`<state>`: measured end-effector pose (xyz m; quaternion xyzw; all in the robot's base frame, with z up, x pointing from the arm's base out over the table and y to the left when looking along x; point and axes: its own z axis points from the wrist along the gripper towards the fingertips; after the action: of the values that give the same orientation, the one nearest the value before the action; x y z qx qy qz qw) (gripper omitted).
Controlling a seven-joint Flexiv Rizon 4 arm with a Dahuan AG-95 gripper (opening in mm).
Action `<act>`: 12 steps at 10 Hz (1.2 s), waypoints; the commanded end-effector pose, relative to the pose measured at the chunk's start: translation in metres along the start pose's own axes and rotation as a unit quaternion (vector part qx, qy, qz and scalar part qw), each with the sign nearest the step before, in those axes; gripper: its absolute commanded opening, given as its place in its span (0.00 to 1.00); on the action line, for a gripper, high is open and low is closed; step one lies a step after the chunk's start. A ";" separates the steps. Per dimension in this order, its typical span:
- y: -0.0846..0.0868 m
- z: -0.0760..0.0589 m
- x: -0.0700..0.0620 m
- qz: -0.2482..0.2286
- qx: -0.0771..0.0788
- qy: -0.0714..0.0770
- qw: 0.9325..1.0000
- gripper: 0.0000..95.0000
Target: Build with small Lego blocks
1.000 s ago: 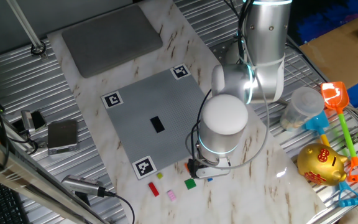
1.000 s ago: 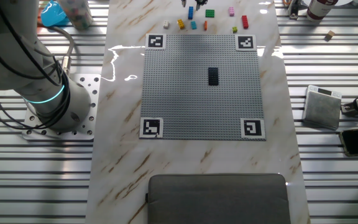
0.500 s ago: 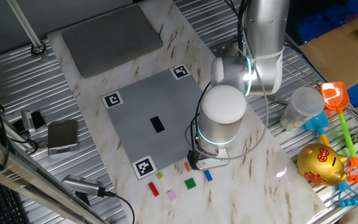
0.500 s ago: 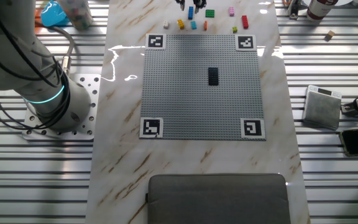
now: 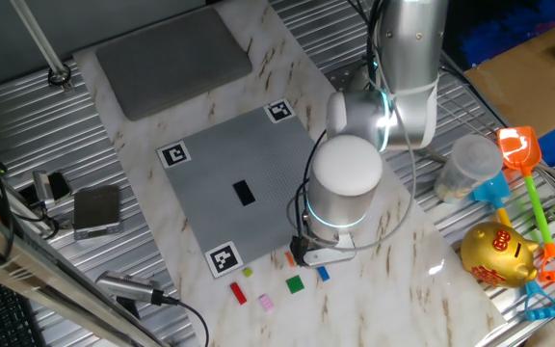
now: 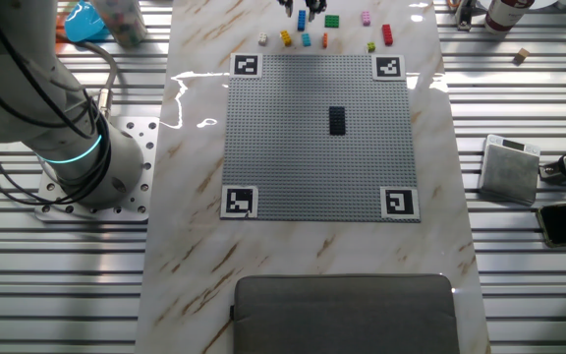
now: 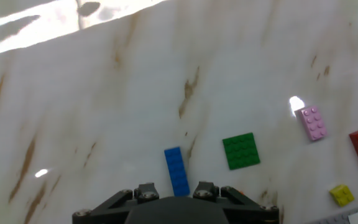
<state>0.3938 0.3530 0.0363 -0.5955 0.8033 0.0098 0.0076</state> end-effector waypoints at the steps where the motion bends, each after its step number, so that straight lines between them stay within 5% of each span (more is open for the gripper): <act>1: -0.001 0.001 0.000 0.009 0.008 -0.006 1.000 0.40; 2: -0.001 0.001 0.000 -0.001 0.010 -0.002 1.000 0.20; 6: -0.001 0.001 0.000 -0.012 0.008 -0.003 1.000 0.20; 7: -0.001 0.003 -0.001 -0.014 0.008 -0.003 1.000 0.40; 10: -0.003 0.019 -0.007 -0.015 0.008 -0.002 1.000 0.40; 11: -0.004 0.021 -0.009 -0.015 0.007 -0.005 1.000 0.60; 12: -0.004 0.021 -0.009 -0.015 0.007 -0.005 1.000 0.60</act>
<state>0.4008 0.3625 0.0130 -0.6074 0.7942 0.0070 0.0157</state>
